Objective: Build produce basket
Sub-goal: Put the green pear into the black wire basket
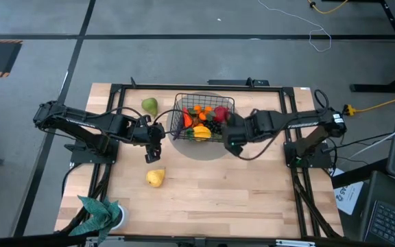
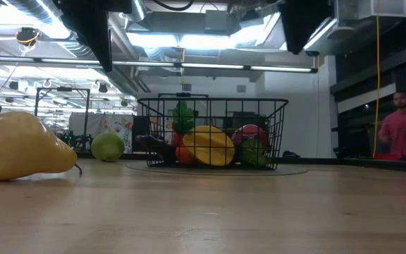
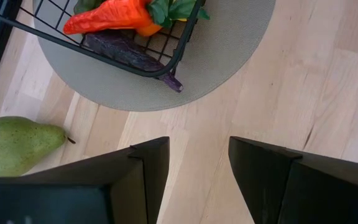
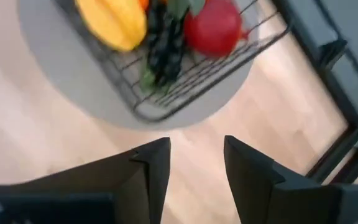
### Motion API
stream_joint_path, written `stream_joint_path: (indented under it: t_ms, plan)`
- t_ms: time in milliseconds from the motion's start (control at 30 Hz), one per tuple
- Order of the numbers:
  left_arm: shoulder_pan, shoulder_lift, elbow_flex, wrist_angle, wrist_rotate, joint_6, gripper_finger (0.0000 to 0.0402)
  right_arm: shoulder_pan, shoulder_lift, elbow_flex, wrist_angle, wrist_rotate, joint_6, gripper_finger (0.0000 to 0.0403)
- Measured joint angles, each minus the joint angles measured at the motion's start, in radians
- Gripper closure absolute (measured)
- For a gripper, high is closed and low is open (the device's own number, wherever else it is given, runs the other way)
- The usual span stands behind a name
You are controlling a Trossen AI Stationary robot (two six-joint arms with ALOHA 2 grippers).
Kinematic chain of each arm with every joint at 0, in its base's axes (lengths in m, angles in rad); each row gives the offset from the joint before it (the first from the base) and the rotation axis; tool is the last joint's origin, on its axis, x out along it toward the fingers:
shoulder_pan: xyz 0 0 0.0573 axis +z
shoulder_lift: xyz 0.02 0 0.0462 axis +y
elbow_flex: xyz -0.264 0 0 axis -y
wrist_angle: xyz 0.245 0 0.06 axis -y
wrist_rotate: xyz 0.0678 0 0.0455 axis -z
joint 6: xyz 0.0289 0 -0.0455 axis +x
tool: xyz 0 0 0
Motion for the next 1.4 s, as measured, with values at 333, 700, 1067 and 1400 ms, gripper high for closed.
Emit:
stream_joint_path:
  t_ms: [333,700,1067,1400]
  plan:
    - [0.0,0.0,0.0,0.028,0.0,-0.003,0.0247,0.172,0.0,0.0,-0.027,0.002,0.015,0.0264]
    - [0.0,0.0,0.0,0.051,0.0,-0.003,0.0247,0.317,0.001,0.0,-0.026,0.126,0.015,0.0264]
    - [-0.008,0.01,-0.014,0.121,0.002,-0.118,0.0247,0.35,0.001,0.0,-0.026,0.126,0.015,0.0264]
    - [-0.005,0.013,-0.015,0.218,0.002,-0.105,0.0247,0.35,0.001,0.0,-0.026,0.133,0.01,0.0264]
